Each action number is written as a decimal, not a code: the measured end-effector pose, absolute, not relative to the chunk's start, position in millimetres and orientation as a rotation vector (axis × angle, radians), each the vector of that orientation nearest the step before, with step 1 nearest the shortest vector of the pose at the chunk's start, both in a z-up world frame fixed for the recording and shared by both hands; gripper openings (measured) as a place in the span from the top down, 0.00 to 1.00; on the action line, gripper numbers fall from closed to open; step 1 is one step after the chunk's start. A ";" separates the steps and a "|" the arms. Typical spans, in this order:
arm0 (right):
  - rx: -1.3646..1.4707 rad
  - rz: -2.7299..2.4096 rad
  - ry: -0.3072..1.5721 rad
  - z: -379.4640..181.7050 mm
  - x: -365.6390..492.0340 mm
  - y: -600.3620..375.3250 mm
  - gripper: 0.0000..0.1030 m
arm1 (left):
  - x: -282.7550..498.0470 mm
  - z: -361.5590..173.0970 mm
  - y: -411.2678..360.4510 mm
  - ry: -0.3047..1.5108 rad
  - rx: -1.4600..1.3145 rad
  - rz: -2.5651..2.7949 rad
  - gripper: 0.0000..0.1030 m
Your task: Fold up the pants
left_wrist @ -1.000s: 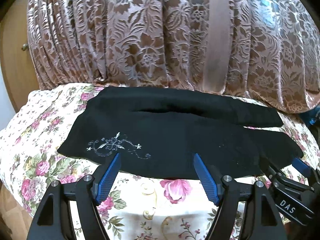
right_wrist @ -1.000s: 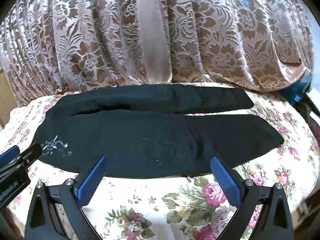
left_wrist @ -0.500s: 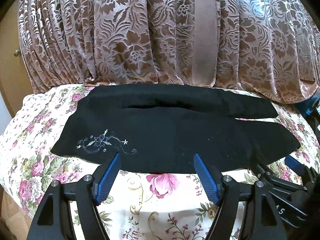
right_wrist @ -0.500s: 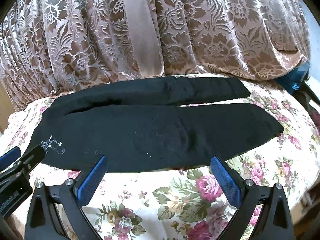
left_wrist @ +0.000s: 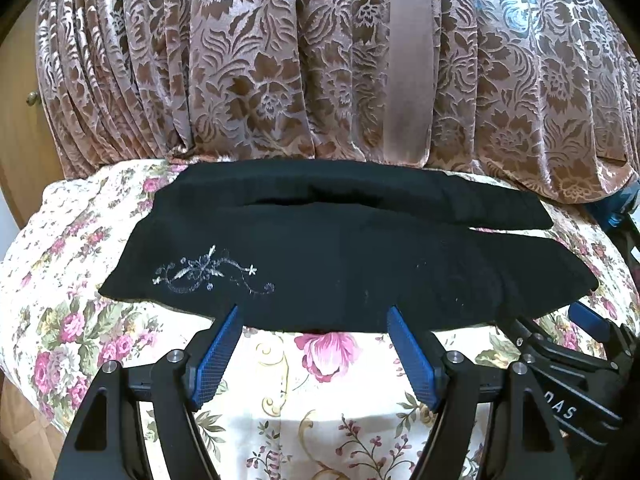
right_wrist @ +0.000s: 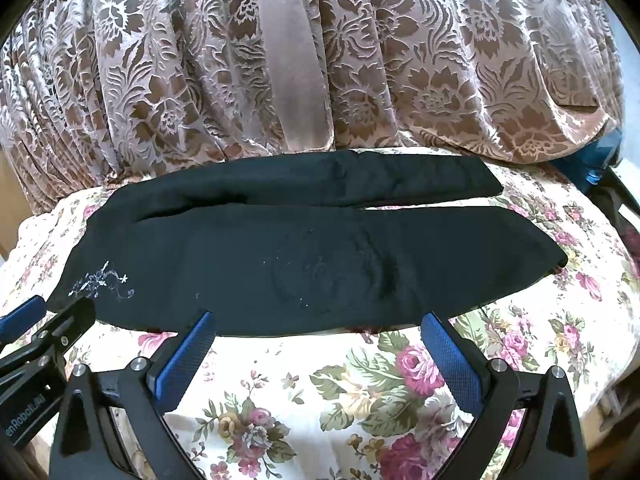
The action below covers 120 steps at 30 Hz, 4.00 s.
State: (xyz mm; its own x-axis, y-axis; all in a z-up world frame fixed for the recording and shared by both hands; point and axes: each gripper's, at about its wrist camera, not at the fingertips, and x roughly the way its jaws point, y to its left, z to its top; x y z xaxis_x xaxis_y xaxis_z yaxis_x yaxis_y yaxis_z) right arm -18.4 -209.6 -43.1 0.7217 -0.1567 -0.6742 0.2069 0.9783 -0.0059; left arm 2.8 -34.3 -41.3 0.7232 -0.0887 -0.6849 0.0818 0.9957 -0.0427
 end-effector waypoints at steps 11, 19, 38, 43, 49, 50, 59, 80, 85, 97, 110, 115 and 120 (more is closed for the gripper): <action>0.189 -0.157 0.779 -61.2 -17.8 -236.2 0.00 | 16.0 -70.8 19.4 0.843 -0.164 -0.119 0.26; 0.520 -0.170 0.847 -96.9 -27.3 -321.3 0.00 | 26.5 -93.6 88.6 0.885 -0.302 -0.076 0.15; 0.925 0.102 0.869 -141.0 27.3 -338.4 0.16 | 110.9 -136.0 229.3 0.981 -0.614 0.015 0.23; 0.934 0.093 0.883 -146.2 43.3 -332.7 0.16 | 136.3 -149.6 238.8 0.992 -0.718 0.077 0.46; 0.981 0.113 0.885 -154.1 62.4 -328.0 0.41 | 158.7 -159.7 247.5 0.999 -0.836 0.054 0.87; 0.982 0.114 0.888 -156.3 66.8 -326.4 0.43 | 158.7 -157.9 247.6 0.977 -0.833 0.045 0.90; 0.906 0.103 0.921 -161.4 80.3 -323.8 0.94 | 125.7 -124.7 249.8 0.864 -0.818 0.062 0.95; 0.692 0.214 1.005 -142.2 -39.2 -294.0 0.81 | 7.8 -146.4 270.7 0.969 -0.674 0.230 0.78; 0.663 0.190 0.965 -122.6 -55.2 -315.9 0.43 | -4.4 -129.6 280.1 0.939 -0.613 0.344 0.71; 0.728 -0.323 0.776 -86.5 -84.2 -500.0 0.41 | -31.2 -97.5 267.9 0.825 -0.598 0.314 0.71; 0.848 -0.436 0.773 -117.3 -24.5 -578.5 0.43 | -12.7 -97.5 177.8 0.928 -0.496 0.109 0.71; 0.819 -0.444 0.799 -116.4 -18.6 -581.9 0.85 | -5.0 -93.7 154.3 0.935 -0.461 0.055 0.71; 0.721 -0.464 0.770 -87.2 -37.4 -573.7 0.87 | 0.8 -93.6 133.8 0.941 -0.427 -0.009 0.71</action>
